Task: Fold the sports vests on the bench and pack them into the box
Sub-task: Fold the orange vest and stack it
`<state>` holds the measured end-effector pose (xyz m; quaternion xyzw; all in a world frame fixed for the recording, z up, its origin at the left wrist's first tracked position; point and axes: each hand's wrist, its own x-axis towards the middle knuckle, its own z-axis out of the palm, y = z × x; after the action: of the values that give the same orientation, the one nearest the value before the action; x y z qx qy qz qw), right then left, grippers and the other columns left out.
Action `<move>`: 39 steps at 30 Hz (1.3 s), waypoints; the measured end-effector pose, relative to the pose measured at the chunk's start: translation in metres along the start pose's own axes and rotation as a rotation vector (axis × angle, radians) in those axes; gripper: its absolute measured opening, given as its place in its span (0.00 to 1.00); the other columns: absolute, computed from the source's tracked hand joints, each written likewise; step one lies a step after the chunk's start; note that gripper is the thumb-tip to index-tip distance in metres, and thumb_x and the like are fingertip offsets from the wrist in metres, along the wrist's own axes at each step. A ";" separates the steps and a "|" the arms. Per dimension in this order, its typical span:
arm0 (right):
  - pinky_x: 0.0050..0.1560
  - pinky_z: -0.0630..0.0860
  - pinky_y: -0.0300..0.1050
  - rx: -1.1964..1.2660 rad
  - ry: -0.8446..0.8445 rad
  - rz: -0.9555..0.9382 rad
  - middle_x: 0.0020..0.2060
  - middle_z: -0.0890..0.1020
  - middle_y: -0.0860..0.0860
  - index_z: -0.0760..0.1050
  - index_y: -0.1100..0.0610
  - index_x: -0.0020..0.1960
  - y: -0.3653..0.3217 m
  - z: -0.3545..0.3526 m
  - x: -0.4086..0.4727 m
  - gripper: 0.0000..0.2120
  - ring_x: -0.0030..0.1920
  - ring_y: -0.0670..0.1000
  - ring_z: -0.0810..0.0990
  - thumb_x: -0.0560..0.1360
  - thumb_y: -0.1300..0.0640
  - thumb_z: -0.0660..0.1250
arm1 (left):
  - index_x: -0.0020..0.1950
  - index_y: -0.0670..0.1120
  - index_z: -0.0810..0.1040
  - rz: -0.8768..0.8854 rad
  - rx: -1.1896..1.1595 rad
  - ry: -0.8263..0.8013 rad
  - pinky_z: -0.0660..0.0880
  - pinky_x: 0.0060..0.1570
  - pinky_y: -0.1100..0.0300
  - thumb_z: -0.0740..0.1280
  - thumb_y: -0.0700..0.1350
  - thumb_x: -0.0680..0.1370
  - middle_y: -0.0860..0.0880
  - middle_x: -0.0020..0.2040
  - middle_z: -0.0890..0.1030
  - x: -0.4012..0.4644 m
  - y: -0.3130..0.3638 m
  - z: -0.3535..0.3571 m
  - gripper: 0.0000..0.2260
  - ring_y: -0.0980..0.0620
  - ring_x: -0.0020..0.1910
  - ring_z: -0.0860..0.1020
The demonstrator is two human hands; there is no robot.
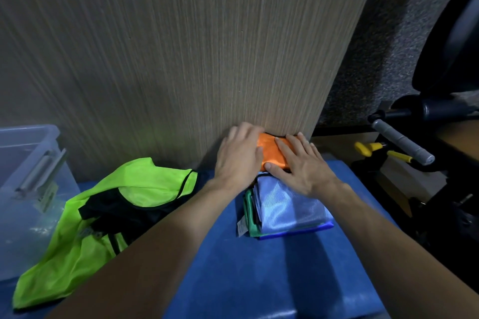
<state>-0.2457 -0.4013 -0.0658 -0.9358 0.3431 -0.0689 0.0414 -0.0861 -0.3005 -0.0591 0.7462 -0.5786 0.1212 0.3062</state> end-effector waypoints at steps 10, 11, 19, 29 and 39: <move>0.81 0.46 0.52 0.329 0.066 0.059 0.81 0.55 0.46 0.53 0.48 0.83 0.021 0.016 0.003 0.31 0.81 0.49 0.45 0.84 0.36 0.48 | 0.79 0.48 0.67 -0.043 -0.153 -0.197 0.63 0.73 0.54 0.51 0.51 0.87 0.53 0.76 0.68 -0.015 -0.016 0.031 0.21 0.53 0.73 0.63; 0.81 0.46 0.51 0.353 0.072 0.069 0.81 0.56 0.46 0.54 0.49 0.82 0.021 0.018 0.003 0.29 0.81 0.49 0.46 0.85 0.39 0.48 | 0.79 0.49 0.66 -0.081 -0.191 -0.225 0.61 0.74 0.55 0.51 0.51 0.87 0.54 0.76 0.67 -0.014 -0.017 0.033 0.21 0.54 0.74 0.62; 0.78 0.57 0.56 0.313 0.171 0.109 0.78 0.62 0.50 0.62 0.52 0.80 0.010 0.003 0.006 0.25 0.77 0.57 0.59 0.85 0.46 0.54 | 0.81 0.52 0.62 0.015 -0.168 -0.369 0.56 0.76 0.50 0.53 0.54 0.87 0.57 0.80 0.60 -0.008 -0.029 -0.002 0.22 0.55 0.78 0.55; 0.78 0.45 0.69 0.123 0.254 0.151 0.80 0.58 0.50 0.59 0.49 0.80 -0.022 -0.007 -0.023 0.28 0.81 0.58 0.49 0.83 0.40 0.54 | 0.79 0.54 0.66 0.061 -0.148 -0.336 0.61 0.74 0.40 0.54 0.54 0.86 0.57 0.80 0.62 -0.027 -0.036 -0.030 0.20 0.53 0.78 0.57; 0.76 0.59 0.65 0.178 0.394 -0.079 0.73 0.73 0.55 0.71 0.56 0.74 -0.089 -0.009 -0.045 0.29 0.77 0.59 0.64 0.77 0.45 0.54 | 0.68 0.51 0.78 -0.058 -0.047 -0.225 0.73 0.63 0.46 0.63 0.52 0.79 0.52 0.66 0.76 -0.087 -0.079 -0.073 0.18 0.46 0.63 0.75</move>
<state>-0.2244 -0.3052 -0.0507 -0.9097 0.3004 -0.2819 0.0531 -0.0257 -0.1767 -0.0740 0.7642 -0.5902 0.0142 0.2599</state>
